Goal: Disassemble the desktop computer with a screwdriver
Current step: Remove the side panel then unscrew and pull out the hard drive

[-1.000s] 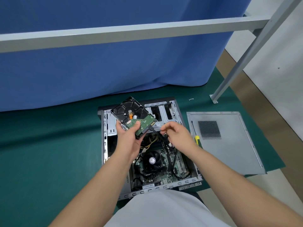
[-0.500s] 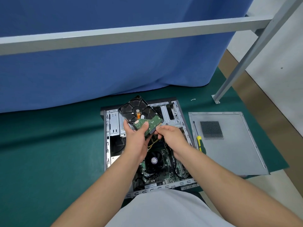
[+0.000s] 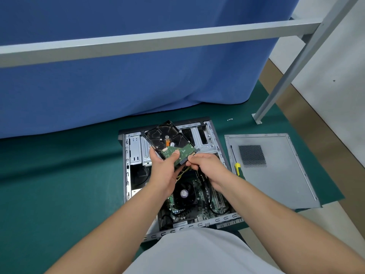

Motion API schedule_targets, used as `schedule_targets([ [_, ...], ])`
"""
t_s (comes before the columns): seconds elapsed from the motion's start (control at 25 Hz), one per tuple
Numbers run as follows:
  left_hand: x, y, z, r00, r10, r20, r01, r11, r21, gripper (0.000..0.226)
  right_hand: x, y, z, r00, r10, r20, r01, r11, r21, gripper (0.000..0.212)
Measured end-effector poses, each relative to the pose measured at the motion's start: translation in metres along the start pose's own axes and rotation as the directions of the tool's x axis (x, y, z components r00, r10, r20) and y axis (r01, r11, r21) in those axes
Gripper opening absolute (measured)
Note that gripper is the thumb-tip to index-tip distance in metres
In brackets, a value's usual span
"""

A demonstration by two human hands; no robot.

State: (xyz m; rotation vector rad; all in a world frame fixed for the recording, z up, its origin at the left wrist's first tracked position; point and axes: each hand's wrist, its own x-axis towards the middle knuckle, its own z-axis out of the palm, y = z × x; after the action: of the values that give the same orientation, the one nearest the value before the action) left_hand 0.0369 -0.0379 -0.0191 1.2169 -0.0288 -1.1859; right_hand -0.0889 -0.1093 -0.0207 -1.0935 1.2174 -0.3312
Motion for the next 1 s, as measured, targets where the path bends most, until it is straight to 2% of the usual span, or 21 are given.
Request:
schedule_targets([
  [0.08, 0.0, 0.0, -0.001, 1.0, -0.016, -0.017, 0.016, 1.0, -0.003, 0.067, 0.001, -0.002, -0.003, 1.0, 0.015, 0.027, -0.015, 1.0, -0.006, 0.018],
  [0.2, -0.003, -0.01, 0.005, 0.997, 0.004, -0.073, -0.007, 1.0, -0.03, 0.073, -0.001, 0.003, 0.008, 0.999, 0.002, -0.054, -0.001, 1.0, 0.017, 0.022],
  [0.28, -0.001, -0.011, 0.004, 0.997, 0.009, -0.074, -0.013, 0.999, -0.051, 0.068, -0.002, 0.004, 0.012, 0.997, -0.006, -0.077, 0.009, 0.999, 0.039, 0.021],
  [0.48, 0.007, 0.001, -0.003, 0.998, -0.046, -0.038, 0.041, 0.991, -0.129, 0.058, 0.001, -0.01, 0.009, 0.996, -0.085, -0.029, 0.082, 0.994, -0.077, 0.02],
  [0.6, 0.016, 0.008, -0.009, 0.991, -0.047, -0.128, 0.009, 0.961, -0.277, 0.063, 0.0, -0.009, -0.002, 0.99, -0.124, -0.065, 0.113, 0.982, -0.15, 0.022],
  [0.72, 0.026, 0.019, -0.026, 0.985, -0.024, -0.17, -0.043, 0.923, -0.382, 0.078, -0.004, 0.005, -0.012, 0.994, -0.068, -0.09, 0.052, 0.985, -0.167, 0.023],
  [0.84, 0.023, 0.015, -0.029, 0.995, -0.004, -0.104, -0.027, 0.957, -0.289, 0.088, -0.008, 0.017, 0.005, 0.999, -0.017, 0.033, 0.027, 0.944, -0.329, 0.017],
  [1.0, 0.021, 0.011, -0.031, 0.998, 0.007, -0.07, -0.024, 0.969, -0.245, 0.068, -0.011, 0.026, 0.018, 0.99, -0.076, 0.123, 0.134, 0.797, -0.589, 0.018],
])
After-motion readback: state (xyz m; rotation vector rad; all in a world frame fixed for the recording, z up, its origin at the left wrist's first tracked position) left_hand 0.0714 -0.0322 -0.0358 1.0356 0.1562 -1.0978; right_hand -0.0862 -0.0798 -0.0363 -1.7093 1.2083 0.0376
